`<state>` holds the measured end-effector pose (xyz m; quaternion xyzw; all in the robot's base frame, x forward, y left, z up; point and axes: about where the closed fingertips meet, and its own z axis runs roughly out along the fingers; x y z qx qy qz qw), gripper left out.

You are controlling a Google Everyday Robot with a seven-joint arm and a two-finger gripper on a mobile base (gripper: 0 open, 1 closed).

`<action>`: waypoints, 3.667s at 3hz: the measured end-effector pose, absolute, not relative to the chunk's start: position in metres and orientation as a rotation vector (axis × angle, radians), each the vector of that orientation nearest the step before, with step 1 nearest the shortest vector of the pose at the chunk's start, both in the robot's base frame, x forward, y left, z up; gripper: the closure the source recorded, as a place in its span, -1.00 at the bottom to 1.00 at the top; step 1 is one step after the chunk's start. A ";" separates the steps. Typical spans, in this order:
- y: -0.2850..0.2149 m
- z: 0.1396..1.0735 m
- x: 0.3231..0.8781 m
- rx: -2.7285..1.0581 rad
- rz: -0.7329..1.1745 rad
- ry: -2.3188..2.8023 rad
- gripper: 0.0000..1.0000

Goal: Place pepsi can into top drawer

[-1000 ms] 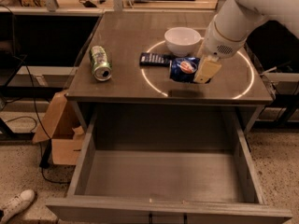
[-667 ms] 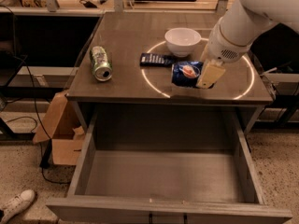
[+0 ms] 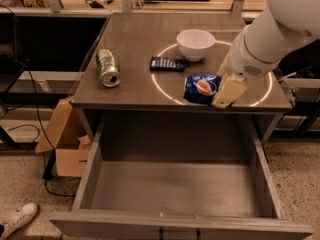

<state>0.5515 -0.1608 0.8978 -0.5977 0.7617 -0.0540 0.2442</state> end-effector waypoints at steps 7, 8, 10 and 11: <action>-0.146 0.760 0.474 -1.550 -0.007 2.299 1.00; -0.134 0.734 0.475 -1.576 0.006 2.304 1.00; -0.132 0.708 0.474 -1.562 0.020 2.329 1.00; -0.137 0.697 0.467 -1.543 0.027 2.351 1.00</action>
Offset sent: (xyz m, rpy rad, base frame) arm -0.0492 -0.0095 -0.0525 0.0195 0.0800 -0.1404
